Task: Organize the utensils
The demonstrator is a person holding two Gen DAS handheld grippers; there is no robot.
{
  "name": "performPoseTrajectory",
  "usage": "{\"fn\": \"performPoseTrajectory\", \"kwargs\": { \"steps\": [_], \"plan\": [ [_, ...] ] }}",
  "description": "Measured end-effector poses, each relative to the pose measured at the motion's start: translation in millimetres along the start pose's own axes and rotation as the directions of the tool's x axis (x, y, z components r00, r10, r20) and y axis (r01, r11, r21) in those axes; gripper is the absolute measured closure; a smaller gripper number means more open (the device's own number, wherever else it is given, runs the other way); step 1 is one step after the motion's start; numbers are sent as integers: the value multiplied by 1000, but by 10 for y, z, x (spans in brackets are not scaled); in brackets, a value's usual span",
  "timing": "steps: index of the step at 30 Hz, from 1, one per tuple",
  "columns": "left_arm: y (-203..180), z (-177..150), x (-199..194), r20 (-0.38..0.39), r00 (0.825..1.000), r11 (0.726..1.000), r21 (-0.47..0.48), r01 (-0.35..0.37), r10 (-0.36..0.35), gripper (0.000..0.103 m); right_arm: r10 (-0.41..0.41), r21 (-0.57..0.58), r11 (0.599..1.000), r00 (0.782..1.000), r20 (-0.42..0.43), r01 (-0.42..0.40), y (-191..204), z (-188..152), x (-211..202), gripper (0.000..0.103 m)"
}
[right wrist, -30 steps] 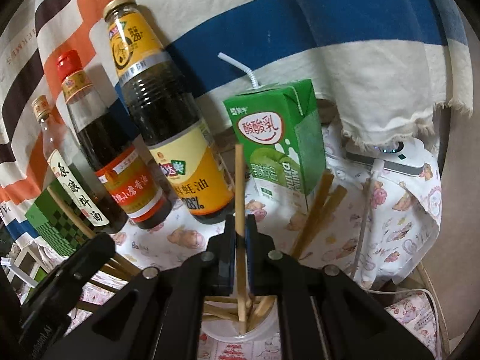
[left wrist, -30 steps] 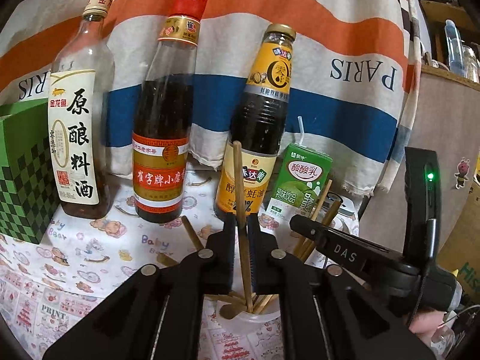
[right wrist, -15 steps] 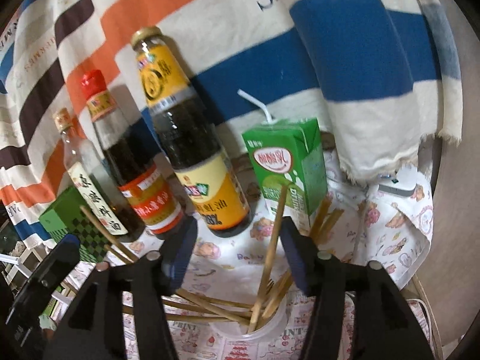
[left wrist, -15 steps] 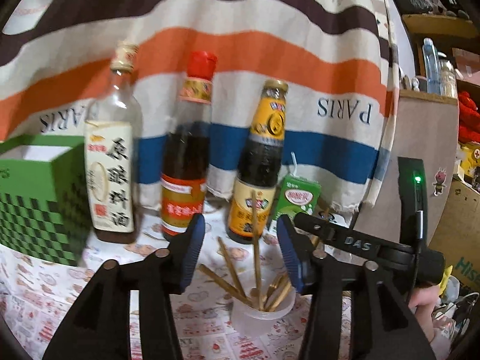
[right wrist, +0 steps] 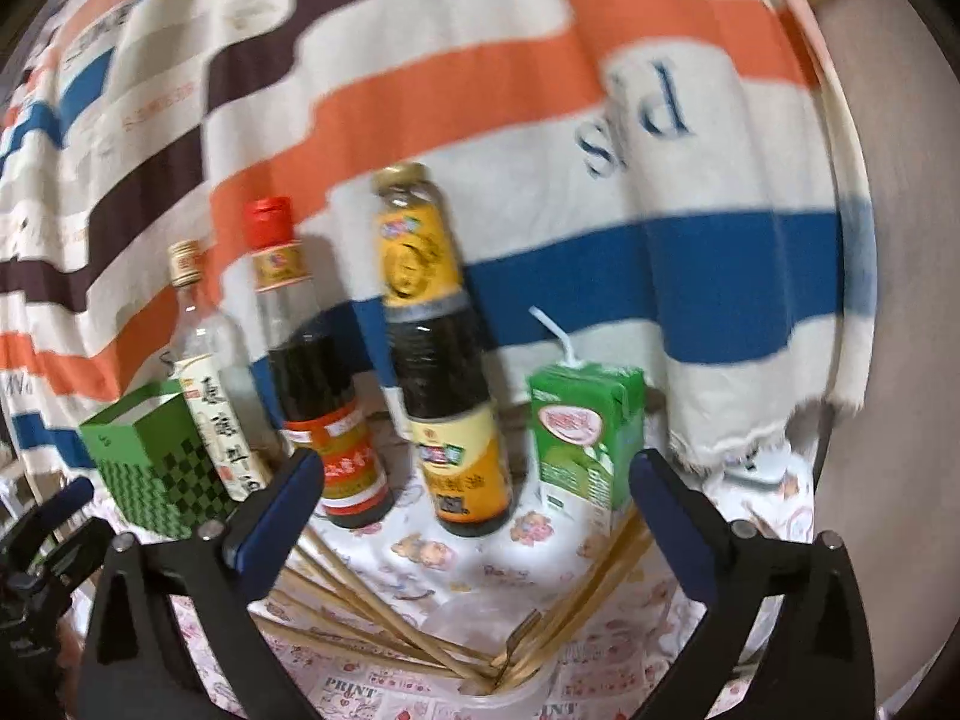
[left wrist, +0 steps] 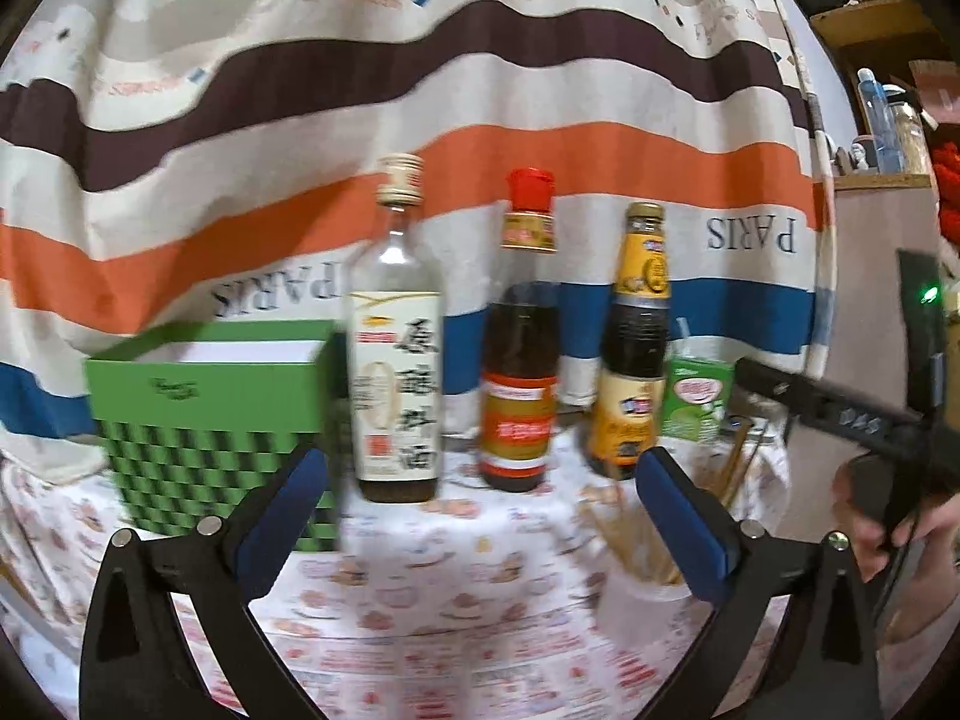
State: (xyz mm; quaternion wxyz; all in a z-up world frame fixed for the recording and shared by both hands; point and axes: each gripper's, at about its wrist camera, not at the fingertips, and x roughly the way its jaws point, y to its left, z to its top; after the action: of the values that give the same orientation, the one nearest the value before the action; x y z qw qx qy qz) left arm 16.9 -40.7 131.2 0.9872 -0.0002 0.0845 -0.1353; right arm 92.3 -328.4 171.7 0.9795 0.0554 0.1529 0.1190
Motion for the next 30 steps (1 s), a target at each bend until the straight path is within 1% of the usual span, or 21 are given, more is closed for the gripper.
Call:
{"fn": "performPoseTrajectory", "kwargs": {
  "steps": [2, 4, 6, 7, 10, 14, 15, 17, 19, 21, 23, 25, 26, 28, 30],
  "plan": [
    [112, -51, -41, -6, 1000, 1000, -2, -18, 18, 1, 12, -20, 1000, 1000, 28, -12, 107, -3, -66, 0],
    [234, -122, -70, -21, 1000, 1000, -23, -20, 19, 1, 33, -19, 999, 998, 55, -32, 197, -32, -145, 0],
    [334, -215, -131, 1, 999, 998, -43, -41, 41, 1, 47, 14, 999, 997, 61, -47, 257, -103, -159, 0],
    [382, -271, -155, -1, 999, 998, -45, -48, 48, 1, 47, 22, 999, 997, 55, -48, 313, -167, -156, 0],
    [494, -434, -177, -60, 996, 997, -47, -64, 61, 1, 20, -10, 1000, 999, 40, -19, 483, -404, -173, 0],
    [620, -712, -289, -97, 988, 990, -64, -127, 121, 1, 46, -32, 998, 999, -9, -46, 552, -719, -258, 0],
    [652, -796, -315, -109, 986, 988, -80, -134, 125, 1, 39, -43, 998, 999, -15, -39, 556, -804, -297, 0],
    [700, -927, -342, -145, 983, 987, -102, -126, 111, 1, 19, -54, 998, 1000, -23, -20, 537, -957, -365, 0],
    [725, -1023, -378, -157, 981, 984, -115, -133, 115, 1, 16, -58, 998, 999, -39, -18, 505, -1093, -393, 0],
    [725, -1069, -393, -155, 980, 983, -117, -144, 125, 1, 1, -56, 998, 999, -50, -4, 462, -1217, -398, 0],
    [722, -1102, -418, -140, 983, 982, -125, -139, 121, 1, -13, -45, 999, 999, -51, 11, 411, -1330, -380, 0],
    [739, -1142, -453, -98, 989, 983, -137, -123, 110, 1, -14, -30, 999, 998, -59, 12, 381, -1398, -341, 0],
    [761, -1144, -452, -86, 990, 982, -145, -122, 111, 1, -9, -23, 1000, 997, -78, 7, 363, -1426, -303, 0],
    [809, -1155, -463, -82, 989, 978, -164, -132, 120, 1, -15, -13, 1000, 995, -100, 13, 331, -1480, -258, 0],
    [832, -1153, -496, -70, 988, 974, -172, -147, 137, 1, -30, -33, 999, 994, -101, 27, 326, -1529, -244, 0]
  ]
}}
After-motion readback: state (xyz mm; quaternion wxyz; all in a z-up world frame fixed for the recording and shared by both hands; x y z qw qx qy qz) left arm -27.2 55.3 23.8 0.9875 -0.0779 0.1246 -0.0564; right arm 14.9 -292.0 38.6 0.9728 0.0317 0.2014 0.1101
